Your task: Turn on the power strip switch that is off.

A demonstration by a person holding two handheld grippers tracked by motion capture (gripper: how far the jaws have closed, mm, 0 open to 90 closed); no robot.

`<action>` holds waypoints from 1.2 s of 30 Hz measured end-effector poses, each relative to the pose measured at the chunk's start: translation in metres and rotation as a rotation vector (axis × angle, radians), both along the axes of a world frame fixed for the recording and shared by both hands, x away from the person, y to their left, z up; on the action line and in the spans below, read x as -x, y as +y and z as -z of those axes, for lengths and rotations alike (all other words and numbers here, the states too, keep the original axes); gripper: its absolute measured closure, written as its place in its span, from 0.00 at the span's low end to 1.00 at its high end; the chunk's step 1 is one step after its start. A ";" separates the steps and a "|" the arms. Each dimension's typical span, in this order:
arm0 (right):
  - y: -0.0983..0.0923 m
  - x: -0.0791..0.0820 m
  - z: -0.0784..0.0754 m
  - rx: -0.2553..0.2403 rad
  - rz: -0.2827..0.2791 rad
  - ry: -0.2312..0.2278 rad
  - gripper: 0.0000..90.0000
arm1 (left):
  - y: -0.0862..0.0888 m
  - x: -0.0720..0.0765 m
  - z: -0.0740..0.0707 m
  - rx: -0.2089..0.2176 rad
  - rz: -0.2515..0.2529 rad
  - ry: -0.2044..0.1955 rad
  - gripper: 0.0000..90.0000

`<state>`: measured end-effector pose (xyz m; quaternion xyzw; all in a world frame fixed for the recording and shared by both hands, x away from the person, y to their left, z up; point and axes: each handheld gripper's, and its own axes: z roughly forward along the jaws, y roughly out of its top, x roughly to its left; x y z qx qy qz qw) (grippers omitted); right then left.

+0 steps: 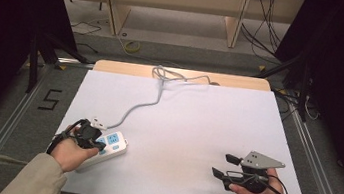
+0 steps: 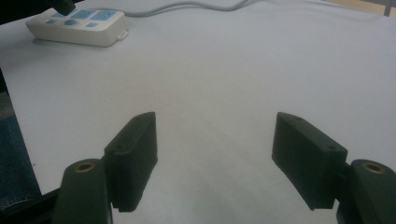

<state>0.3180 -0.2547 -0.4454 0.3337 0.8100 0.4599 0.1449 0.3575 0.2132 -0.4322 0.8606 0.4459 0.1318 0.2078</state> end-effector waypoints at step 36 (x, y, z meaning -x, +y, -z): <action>0.000 0.000 0.000 0.004 -0.002 0.006 0.35 | -0.005 -0.002 0.005 -0.035 0.030 0.038 1.00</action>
